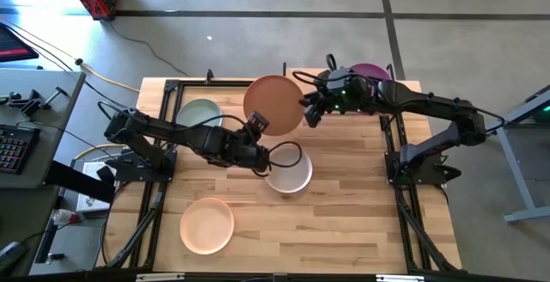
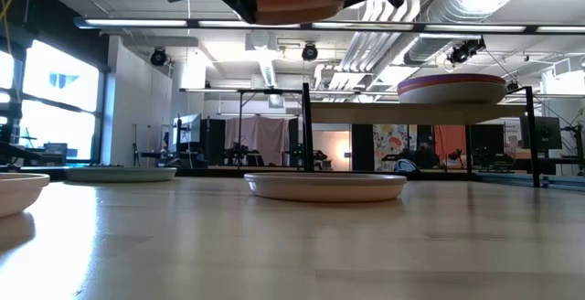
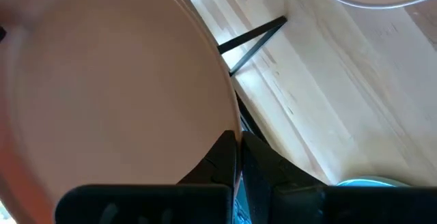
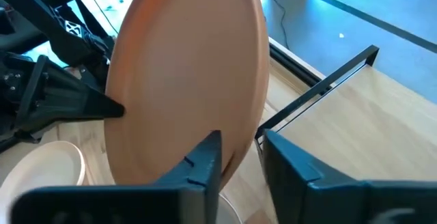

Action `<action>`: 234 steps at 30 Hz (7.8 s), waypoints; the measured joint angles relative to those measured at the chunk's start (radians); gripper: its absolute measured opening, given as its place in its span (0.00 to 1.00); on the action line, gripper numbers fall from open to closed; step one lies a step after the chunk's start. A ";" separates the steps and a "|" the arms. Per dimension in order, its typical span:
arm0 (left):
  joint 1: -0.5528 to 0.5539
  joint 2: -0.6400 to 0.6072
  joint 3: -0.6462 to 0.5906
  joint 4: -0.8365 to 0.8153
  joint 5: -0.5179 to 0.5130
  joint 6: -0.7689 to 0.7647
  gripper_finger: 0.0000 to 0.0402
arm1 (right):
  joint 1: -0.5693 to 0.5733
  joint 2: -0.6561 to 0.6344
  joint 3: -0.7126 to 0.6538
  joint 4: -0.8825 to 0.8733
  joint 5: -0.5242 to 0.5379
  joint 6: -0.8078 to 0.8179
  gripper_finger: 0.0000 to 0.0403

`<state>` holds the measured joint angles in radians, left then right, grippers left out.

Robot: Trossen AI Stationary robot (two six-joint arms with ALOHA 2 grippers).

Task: Place and stack plates onto a shelf
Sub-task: Put the brown plate on the shelf

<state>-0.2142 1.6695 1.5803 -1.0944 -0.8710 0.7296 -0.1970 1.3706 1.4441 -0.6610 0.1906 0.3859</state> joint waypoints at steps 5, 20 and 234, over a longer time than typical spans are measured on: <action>0.000 0.000 0.000 0.005 0.004 -0.034 0.01 | 0.000 -0.001 0.000 0.009 0.011 0.002 0.04; -0.003 0.001 0.000 0.123 0.016 -0.066 0.02 | -0.001 -0.002 0.000 -0.006 0.048 -0.002 0.00; -0.054 -0.005 0.000 0.221 0.084 -1.016 0.28 | -0.295 0.233 0.002 -0.358 -0.188 0.085 0.22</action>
<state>-0.2684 1.6642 1.5799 -0.8737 -0.7868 -0.2867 -0.4921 1.6038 1.4456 -1.0191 0.0028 0.4706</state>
